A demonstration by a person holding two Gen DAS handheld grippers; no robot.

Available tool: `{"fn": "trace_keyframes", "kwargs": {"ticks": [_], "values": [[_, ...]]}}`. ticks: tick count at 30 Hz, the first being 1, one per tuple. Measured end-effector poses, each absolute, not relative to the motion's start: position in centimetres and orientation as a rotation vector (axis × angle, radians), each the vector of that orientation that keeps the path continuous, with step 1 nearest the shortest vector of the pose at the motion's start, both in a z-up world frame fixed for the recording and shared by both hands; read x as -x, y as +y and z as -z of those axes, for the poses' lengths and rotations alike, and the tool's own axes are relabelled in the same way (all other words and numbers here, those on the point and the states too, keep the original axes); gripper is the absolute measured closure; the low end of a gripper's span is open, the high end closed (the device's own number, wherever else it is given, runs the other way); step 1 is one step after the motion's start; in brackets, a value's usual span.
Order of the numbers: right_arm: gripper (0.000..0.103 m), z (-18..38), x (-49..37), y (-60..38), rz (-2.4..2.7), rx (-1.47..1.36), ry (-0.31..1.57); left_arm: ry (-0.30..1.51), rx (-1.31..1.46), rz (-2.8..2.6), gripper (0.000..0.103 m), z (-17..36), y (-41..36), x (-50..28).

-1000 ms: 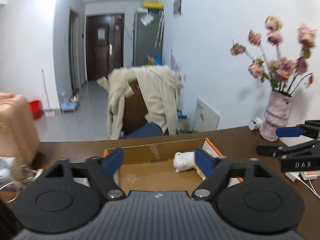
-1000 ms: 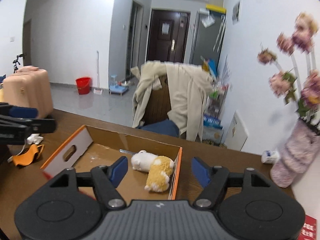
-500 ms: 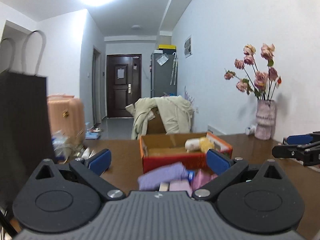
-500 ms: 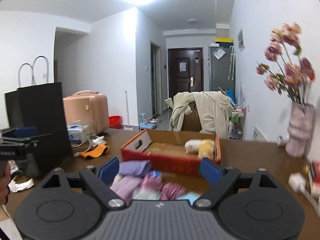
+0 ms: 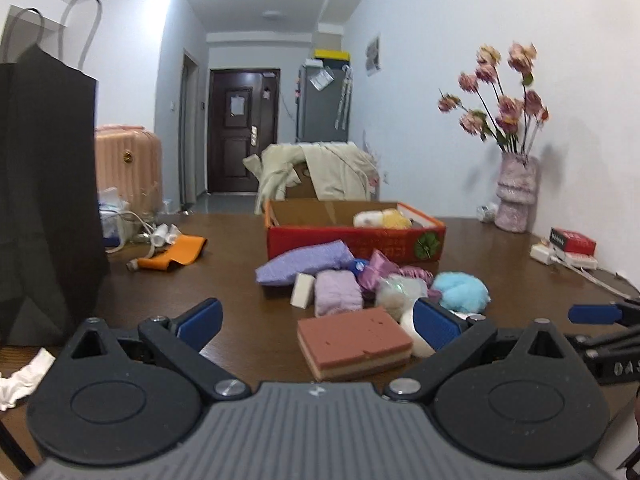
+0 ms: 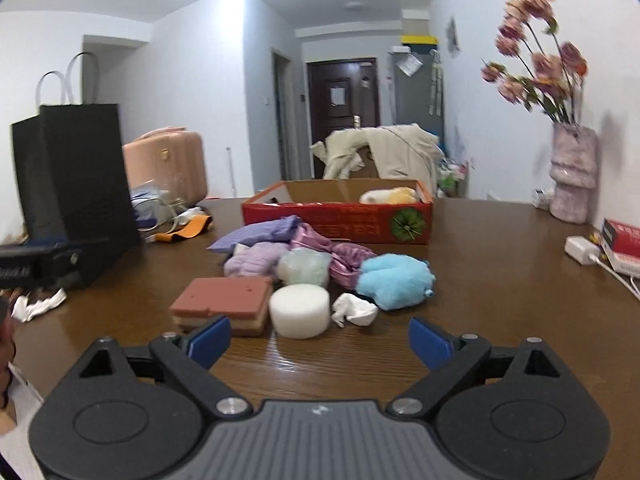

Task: Organize soft objects
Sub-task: 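Withdraw both tools from the box back toward the pile, then grasp the white round sponge with the left tool while the right tool grasps the white tissue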

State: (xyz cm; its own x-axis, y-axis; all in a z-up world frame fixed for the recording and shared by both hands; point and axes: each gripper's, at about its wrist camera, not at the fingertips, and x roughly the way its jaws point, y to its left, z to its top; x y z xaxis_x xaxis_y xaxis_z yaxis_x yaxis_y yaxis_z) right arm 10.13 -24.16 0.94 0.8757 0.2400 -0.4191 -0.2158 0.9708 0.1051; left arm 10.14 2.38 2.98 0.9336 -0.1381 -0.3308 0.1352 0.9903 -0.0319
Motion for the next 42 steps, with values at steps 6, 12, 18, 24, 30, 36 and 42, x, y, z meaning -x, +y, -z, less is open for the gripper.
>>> {"fn": "trace_keyframes", "kwargs": {"ticks": [6,12,18,24,30,36,42], "values": [[0.029,0.5,-13.0,-25.9,-0.202,-0.133,0.505,0.399,-0.026,0.228,0.000,-1.7,-1.1,-13.0],[0.062,1.3,-15.8,-28.6,-0.217,-0.204,0.543,0.414,-0.104,0.318,0.008,-0.7,-6.3,-17.4],[0.068,1.3,-18.5,-30.0,-0.227,-0.226,0.542,0.532,-0.146,0.391,0.029,1.3,-10.4,-22.5],[0.067,1.7,-20.9,-31.2,-0.223,-0.271,0.546,0.641,-0.143,0.375,0.019,2.8,-10.6,-25.2],[0.066,2.5,-22.9,-30.0,-0.277,-0.273,0.588,0.711,-0.123,0.386,0.046,3.9,-9.6,-25.5],[0.066,2.5,-24.1,-27.8,-0.316,-0.245,0.612,0.629,-0.114,0.410,0.046,1.9,-8.3,-23.6],[0.063,3.0,-25.0,-24.7,-0.307,-0.133,0.648,0.481,-0.062,0.358,0.045,-1.4,-3.6,-21.5]]}}
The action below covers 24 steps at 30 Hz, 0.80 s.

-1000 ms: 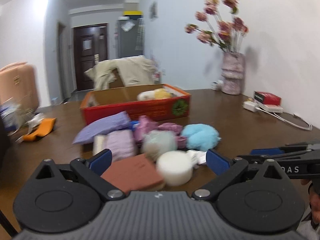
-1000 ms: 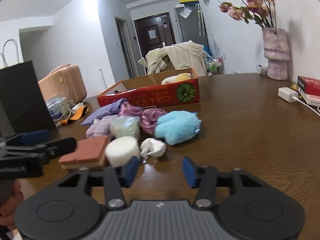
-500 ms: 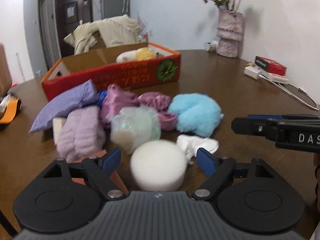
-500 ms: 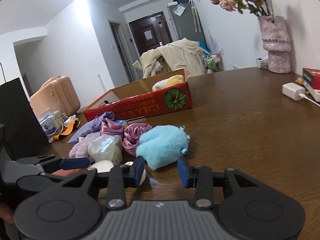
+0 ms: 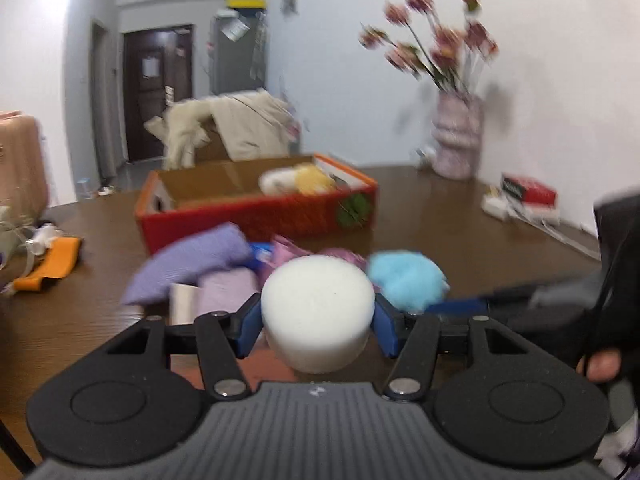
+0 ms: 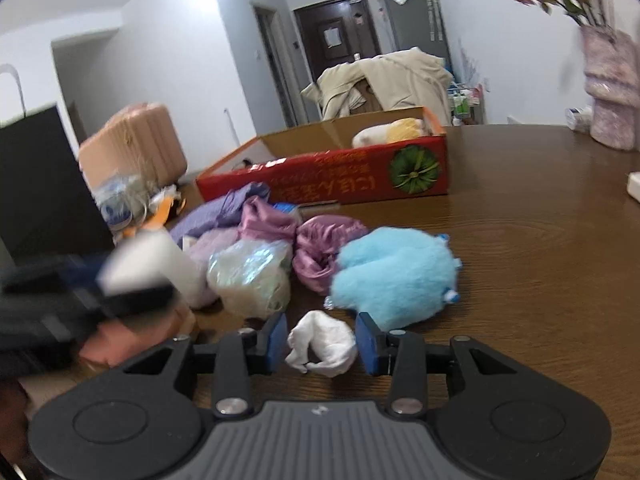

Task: Organize soft objects
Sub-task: 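Grasp the white round sponge with the left tool while the right tool grasps the white tissue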

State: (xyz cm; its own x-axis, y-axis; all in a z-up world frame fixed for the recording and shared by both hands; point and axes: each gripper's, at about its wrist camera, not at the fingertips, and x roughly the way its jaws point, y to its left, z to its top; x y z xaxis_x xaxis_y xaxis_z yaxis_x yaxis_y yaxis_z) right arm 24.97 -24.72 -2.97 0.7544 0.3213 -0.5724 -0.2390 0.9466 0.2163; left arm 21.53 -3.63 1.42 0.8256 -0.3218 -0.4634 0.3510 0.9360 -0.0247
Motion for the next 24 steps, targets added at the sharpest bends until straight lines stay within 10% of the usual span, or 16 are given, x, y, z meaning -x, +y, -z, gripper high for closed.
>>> {"fn": "trace_keyframes", "kwargs": {"ticks": [5,9,24], "values": [[0.063,3.9,-25.7,-22.2,-0.229,-0.024,0.690,0.484,-0.033,0.270,0.045,-1.7,-1.1,-21.0],[0.082,3.6,-24.8,-21.5,-0.221,-0.015,0.683,0.457,-0.013,0.255,0.045,-2.2,0.6,-19.3],[0.083,-2.3,-20.2,-22.3,-0.361,-0.120,0.564,0.382,-0.022,0.218,0.045,-3.1,2.2,-18.2]]}}
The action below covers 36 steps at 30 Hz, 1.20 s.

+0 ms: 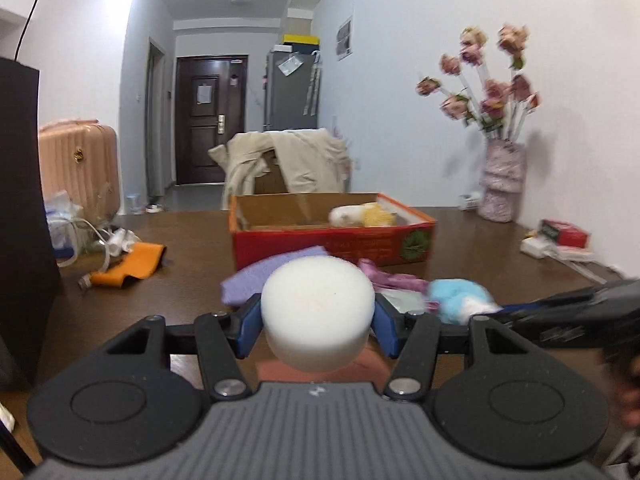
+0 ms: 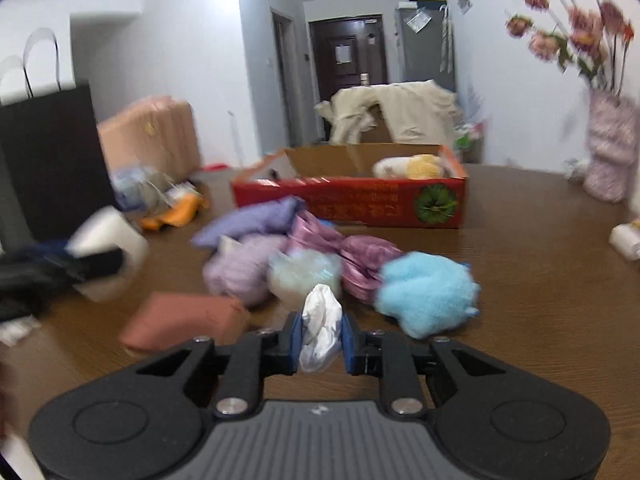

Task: Organize soft objects
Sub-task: 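Grasp the white round sponge with the left tool while the right tool grasps the white tissue, then lower the sponge and tissue into the box while both tools open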

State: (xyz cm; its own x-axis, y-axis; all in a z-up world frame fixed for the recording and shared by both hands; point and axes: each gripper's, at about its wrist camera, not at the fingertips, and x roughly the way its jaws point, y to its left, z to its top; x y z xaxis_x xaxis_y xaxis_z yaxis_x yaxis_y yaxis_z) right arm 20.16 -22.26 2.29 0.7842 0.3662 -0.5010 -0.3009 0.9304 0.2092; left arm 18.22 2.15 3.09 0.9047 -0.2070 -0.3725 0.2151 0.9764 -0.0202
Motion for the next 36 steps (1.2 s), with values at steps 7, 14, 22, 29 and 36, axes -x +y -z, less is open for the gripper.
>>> {"fn": "trace_keyframes", "kwargs": {"ticks": [7,14,22,29,36], "values": [[0.083,-9.0,-28.3,-22.8,-0.476,-0.113,0.457,0.390,0.002,0.251,0.045,-7.0,3.7,-30.3],[0.082,-12.2,-49.3,-20.6,-0.513,-0.151,0.641,0.577,0.026,0.206,0.045,-7.8,2.7,-49.3],[0.080,-3.4,-66.7,-18.1,-0.339,-0.161,0.908,0.779,-0.102,0.091,0.041,-2.3,1.0,-62.5],[0.048,-1.5,-68.4,-17.9,-0.288,-0.146,0.886,0.789,-0.166,0.124,0.026,-1.1,0.9,-63.0],[0.045,-6.5,-65.0,-19.6,-0.303,-0.194,0.777,0.723,-0.120,0.111,0.022,-5.5,2.4,-58.7]]}}
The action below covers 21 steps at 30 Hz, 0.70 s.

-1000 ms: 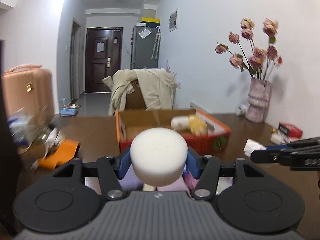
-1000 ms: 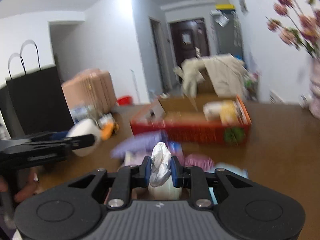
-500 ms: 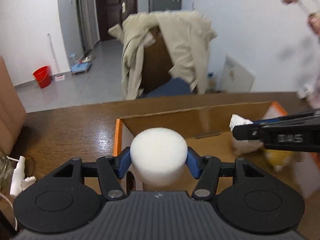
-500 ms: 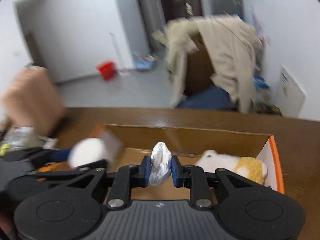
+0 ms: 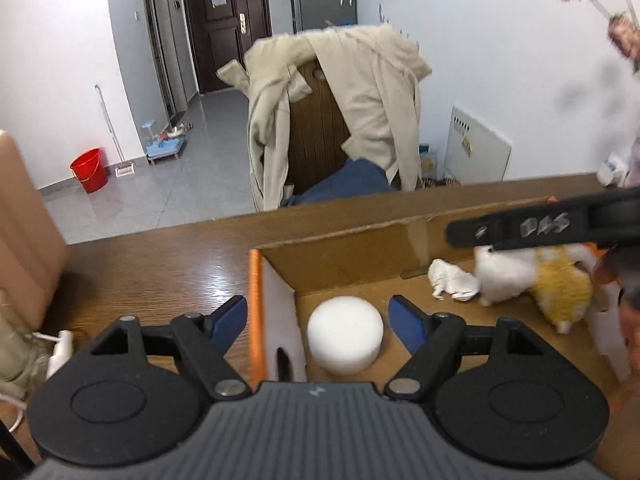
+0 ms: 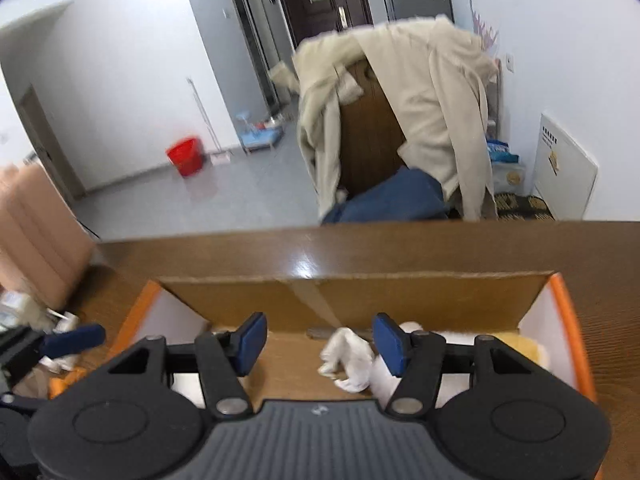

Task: Organize soft objects
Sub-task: 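Lower the sponge and tissue into the box while both tools open, then withdraw both tools from the box back toward the pile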

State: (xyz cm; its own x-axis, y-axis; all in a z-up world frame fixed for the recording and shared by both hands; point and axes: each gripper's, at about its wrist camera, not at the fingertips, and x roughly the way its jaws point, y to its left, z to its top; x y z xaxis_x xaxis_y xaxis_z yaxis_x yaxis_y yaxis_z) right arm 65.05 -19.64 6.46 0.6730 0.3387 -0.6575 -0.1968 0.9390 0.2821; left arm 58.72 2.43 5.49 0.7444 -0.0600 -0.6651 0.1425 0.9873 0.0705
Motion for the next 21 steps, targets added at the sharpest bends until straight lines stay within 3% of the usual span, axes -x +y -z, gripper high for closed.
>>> {"fn": "trace_keyframes", "kwargs": {"ticks": [3,8,14,21], "values": [[0.044,-10.1,-61.5,-21.4,-0.328,-0.189,0.717,0.648,-0.105,0.101,0.015,-8.7,3.7,-54.6],[0.031,-14.7,-52.0,-25.3,-0.396,-0.238,0.606,0.443,-0.031,0.080,0.003,-12.2,6.4,-43.3],[0.029,-16.1,-39.2,-27.0,-0.428,-0.198,0.509,0.330,-0.055,0.084,0.000,-13.3,7.5,-30.8],[0.023,-12.9,-23.3,-26.6,-0.400,-0.163,0.329,0.305,-0.056,0.078,0.000,-10.5,8.0,-18.4]]}}
